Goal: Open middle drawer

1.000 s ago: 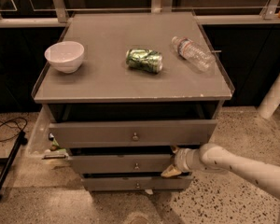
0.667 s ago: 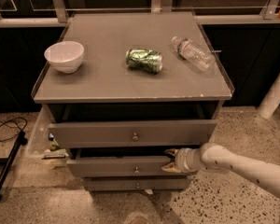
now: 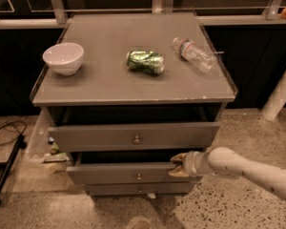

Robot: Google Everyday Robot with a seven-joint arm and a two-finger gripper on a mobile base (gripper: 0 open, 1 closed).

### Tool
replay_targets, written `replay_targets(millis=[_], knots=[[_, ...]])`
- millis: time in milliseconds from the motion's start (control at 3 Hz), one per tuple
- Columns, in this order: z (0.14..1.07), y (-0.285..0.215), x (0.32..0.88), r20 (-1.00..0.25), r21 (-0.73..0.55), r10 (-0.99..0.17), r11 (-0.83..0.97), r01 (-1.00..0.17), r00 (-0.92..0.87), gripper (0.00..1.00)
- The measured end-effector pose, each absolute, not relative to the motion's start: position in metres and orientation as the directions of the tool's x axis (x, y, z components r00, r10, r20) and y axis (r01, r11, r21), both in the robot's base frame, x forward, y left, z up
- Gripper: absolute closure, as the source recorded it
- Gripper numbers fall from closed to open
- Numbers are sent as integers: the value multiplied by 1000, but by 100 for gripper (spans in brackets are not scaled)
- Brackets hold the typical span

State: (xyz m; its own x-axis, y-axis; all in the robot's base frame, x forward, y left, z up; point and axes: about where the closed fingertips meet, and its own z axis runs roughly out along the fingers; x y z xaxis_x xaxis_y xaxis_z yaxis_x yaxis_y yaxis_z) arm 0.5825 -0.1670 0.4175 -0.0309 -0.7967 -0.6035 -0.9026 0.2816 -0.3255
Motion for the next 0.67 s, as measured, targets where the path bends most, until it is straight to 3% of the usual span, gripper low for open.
replay_targets(millis=[667], knots=[[416, -171, 555, -596, -322, -801, 299, -898, -53, 100]])
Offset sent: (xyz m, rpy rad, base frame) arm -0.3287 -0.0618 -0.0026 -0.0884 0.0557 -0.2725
